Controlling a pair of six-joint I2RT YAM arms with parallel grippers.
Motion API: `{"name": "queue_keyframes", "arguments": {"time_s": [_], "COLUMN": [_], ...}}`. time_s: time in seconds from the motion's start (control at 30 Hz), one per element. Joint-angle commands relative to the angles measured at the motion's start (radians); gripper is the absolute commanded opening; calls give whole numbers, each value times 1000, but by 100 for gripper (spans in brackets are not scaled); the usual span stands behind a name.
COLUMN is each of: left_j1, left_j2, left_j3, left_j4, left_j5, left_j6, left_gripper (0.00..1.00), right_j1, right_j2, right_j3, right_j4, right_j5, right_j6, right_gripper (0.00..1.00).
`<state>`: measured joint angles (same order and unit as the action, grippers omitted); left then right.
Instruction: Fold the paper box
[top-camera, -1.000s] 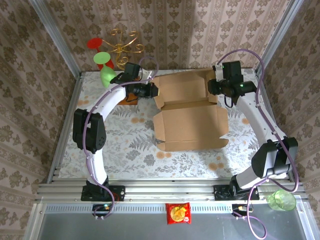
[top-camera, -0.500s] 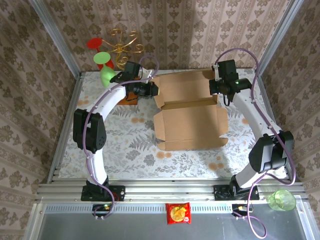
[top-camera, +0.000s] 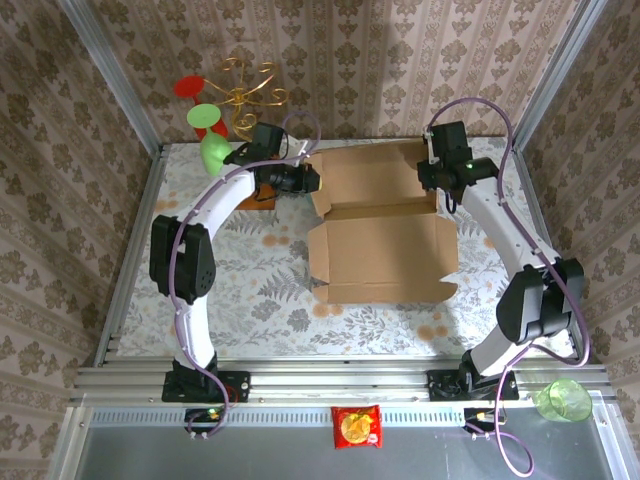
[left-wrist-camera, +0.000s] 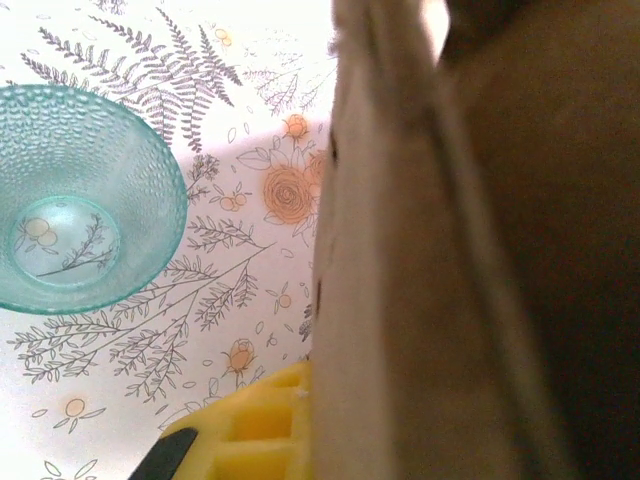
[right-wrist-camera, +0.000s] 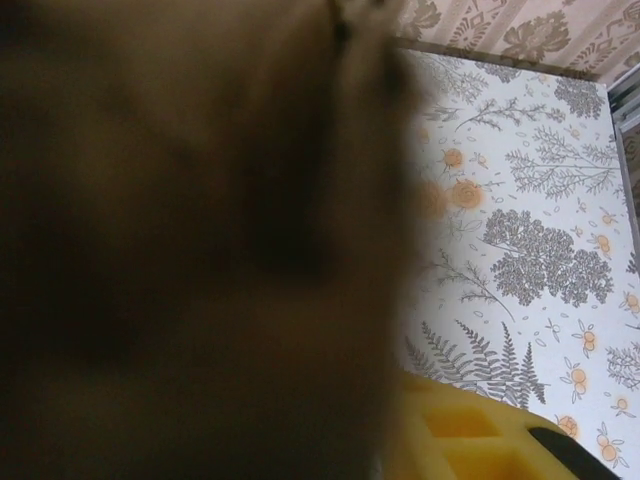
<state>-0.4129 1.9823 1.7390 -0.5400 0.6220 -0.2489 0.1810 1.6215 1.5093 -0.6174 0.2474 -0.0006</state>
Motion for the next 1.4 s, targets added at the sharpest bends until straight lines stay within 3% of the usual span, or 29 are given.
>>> {"name": "queue_keyframes", "arguments": {"time_s": [0.0,0.2,0.4,0.5,0.57,0.73,1.07,1.37], "left_j1": [-4,-5,-25,-37,-87,-124,-137,-158], "left_j2": [5,6,-5,-23,-32,-37,13,42], "left_j3": [40,40,28,3,-5,-23,-34,-22], "left_j4": [-3,-3,6,22,23,39,98,78], "left_j5": [39,30,-93,-216,-317,-477,-468,-546], "left_j6": [16,13,-15,-25,-25,-21,-14,21], "left_gripper": [0,0,0,0,12,12,25,21], "right_j1": [5,8,21,36,47,64,65,71], "right_j2": [36,40,41,32,28,27,18,28], "right_j3": [18,35,57,50,50,51,37,36], "right_j4": [-14,-31,-109,-140,-160,-191,-198,-209], "right_j5": [43,86,128,127,115,103,36,38], "right_j6": [3,31,98,134,147,157,151,153], "right_gripper": [27,0,0,0,0,0,0,0]}}
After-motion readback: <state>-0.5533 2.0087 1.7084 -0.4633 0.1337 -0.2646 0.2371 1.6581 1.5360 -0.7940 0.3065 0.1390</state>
